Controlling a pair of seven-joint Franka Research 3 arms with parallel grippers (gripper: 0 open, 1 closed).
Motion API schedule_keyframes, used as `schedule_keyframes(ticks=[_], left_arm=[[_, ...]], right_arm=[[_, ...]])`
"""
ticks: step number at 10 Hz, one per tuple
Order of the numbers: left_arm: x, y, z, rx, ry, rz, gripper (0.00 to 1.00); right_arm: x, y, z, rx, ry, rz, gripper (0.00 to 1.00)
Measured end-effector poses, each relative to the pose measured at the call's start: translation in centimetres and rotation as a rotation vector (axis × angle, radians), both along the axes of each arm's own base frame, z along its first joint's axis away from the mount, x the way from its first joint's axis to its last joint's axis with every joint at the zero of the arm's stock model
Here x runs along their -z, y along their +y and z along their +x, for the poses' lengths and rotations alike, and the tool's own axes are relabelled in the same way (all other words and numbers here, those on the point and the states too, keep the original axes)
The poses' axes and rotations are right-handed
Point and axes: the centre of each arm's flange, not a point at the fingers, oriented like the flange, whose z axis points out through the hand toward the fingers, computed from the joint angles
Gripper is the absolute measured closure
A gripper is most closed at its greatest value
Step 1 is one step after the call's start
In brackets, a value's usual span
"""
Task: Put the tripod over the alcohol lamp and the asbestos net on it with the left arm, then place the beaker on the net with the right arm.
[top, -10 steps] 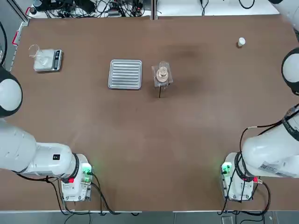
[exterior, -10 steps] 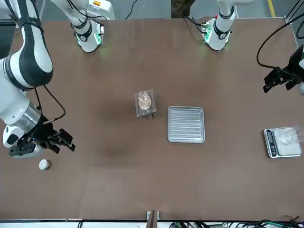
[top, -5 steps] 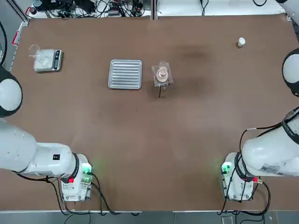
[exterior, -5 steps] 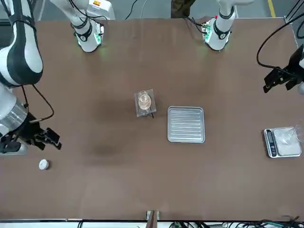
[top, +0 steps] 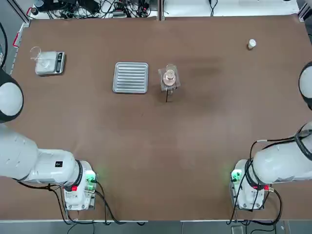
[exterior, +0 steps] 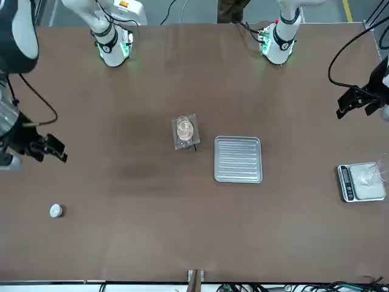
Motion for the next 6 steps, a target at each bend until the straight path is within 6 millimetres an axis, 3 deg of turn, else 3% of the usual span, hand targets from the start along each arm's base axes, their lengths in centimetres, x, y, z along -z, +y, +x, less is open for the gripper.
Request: schedule_keyframes(ticks=[2, 6], left_arm=[[0.0, 0.0, 0.0, 0.0, 0.0, 0.0, 0.01], [0.0, 0.0, 0.0, -0.001, 0.0, 0.0, 0.01]], right_arm=[[-2.9, 0.1, -2.6, -0.01, 0.025, -0.004, 0.0], [-4.8, 3.0, -4.8, -0.012, 0.054, -0.025, 0.0]])
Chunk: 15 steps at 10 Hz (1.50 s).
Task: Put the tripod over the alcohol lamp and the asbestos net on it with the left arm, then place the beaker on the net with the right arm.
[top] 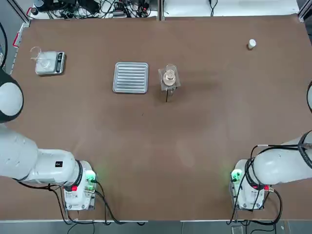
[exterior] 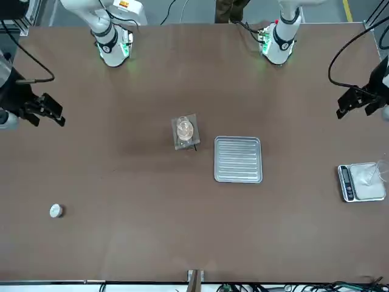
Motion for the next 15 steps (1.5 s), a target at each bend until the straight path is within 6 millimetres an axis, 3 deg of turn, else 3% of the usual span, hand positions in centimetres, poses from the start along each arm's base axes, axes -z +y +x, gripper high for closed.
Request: schedule_keyframes(ticks=[4, 10, 15], left_arm=[[0.0, 0.0, 0.0, 0.0, 0.0, -0.001, 0.01], [0.0, -0.1, 0.0, 0.001, -0.002, -0.003, 0.01], [0.0, 0.1, 0.0, -0.003, -0.004, -0.003, 0.01]], right_arm=[[-0.8, 0.2, -1.0, 0.0, 0.013, -0.006, 0.0], [1.2, -0.2, -0.3, 0.003, -0.008, -0.054, 0.0], [1.2, -0.2, -0.3, 0.002, -0.009, -0.055, 0.0]])
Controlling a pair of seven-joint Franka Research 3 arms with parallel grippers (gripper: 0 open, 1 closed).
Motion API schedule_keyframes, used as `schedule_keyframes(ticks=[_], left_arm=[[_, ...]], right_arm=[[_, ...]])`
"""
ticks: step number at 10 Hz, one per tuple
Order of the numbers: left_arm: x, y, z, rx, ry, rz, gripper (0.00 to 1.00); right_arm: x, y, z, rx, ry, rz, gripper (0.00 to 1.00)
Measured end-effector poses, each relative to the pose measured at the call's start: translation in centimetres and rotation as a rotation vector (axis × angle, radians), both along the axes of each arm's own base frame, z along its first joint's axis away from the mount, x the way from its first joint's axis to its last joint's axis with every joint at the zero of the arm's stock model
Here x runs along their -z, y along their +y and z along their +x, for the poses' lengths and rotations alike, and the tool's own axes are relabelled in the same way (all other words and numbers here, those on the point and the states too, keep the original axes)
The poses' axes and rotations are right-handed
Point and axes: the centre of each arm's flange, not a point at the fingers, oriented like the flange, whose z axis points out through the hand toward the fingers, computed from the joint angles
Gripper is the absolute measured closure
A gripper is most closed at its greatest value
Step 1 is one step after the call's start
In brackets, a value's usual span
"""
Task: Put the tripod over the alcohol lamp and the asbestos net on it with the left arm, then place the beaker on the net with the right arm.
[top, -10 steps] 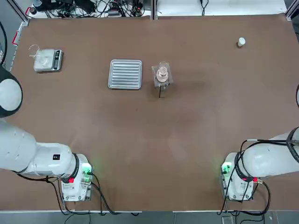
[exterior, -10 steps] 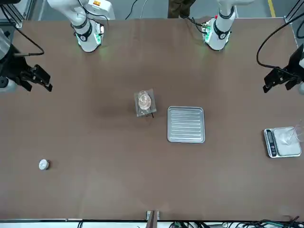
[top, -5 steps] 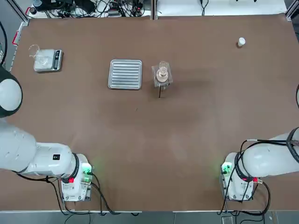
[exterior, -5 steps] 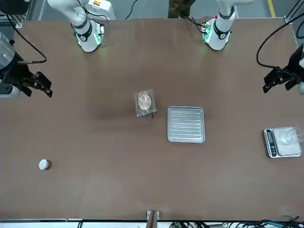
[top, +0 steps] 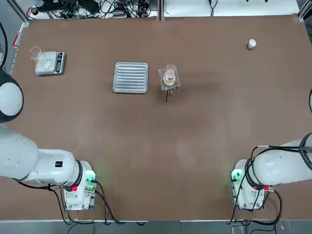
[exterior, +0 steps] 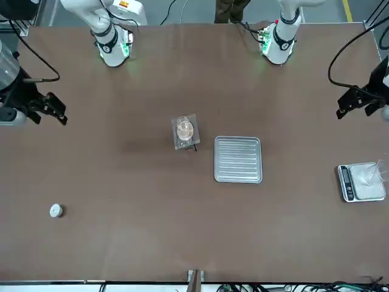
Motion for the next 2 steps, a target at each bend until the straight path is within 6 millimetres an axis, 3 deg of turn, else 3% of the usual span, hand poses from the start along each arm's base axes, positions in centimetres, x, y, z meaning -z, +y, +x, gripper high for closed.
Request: schedule_keyframes(ticks=[2], left_arm=[[-0.01, 1.04, 0.04, -0.021, 0.001, -0.021, 0.01]], right_arm=[[-0.02, -0.08, 0.0, 0.001, -0.001, 0.0, 0.0]])
